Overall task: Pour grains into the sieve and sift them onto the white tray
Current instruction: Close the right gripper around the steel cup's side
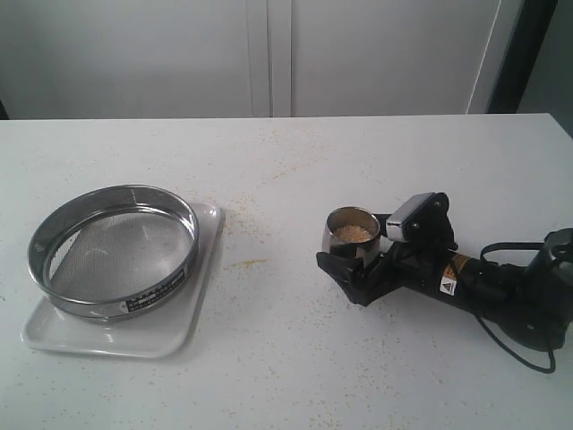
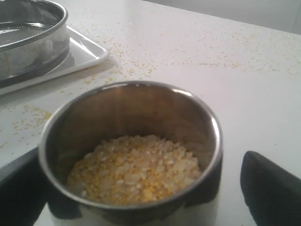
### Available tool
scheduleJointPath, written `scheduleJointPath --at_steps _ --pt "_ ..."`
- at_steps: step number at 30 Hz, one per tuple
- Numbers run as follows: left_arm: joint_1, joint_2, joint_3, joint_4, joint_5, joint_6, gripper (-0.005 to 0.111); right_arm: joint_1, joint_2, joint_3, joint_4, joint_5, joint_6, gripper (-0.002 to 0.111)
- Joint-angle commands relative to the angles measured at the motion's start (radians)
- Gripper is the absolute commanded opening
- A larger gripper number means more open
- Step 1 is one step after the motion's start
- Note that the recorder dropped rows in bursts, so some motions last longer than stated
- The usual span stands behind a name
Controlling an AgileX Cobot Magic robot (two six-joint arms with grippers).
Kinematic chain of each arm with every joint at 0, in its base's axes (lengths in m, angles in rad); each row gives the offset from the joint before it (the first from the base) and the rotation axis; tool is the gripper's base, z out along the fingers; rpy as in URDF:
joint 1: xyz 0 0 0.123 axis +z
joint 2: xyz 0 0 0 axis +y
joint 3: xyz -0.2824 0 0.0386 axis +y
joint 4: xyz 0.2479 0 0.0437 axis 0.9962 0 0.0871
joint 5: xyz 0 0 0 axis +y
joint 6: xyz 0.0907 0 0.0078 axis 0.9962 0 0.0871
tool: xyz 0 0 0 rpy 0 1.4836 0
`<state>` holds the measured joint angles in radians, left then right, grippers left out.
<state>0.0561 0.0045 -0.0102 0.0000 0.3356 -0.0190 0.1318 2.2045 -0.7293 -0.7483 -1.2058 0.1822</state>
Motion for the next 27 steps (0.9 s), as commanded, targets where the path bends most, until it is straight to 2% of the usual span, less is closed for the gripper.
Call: scheduleJointPath --at_steps 1,20,23,26,27 --pt "0.002 -0.005 0.010 -0.006 0.013 -0.002 0.000 0.001 0.011 -0.009 -0.012 -0.015 0.002 0.105" --pt "0.002 -0.005 0.010 -0.006 0.013 -0.002 0.000 0.001 0.065 -0.062 -0.045 -0.015 0.004 0.103" --pt "0.002 -0.005 0.010 -0.006 0.013 -0.002 0.000 0.008 0.065 -0.066 -0.047 -0.015 0.004 0.093" --pt "0.002 -0.005 0.010 -0.006 0.013 -0.002 0.000 0.016 0.065 -0.066 -0.048 -0.015 0.004 0.072" --pt "0.002 -0.005 0.010 -0.006 0.013 -0.002 0.000 0.016 0.065 -0.066 -0.051 -0.015 0.004 0.061"
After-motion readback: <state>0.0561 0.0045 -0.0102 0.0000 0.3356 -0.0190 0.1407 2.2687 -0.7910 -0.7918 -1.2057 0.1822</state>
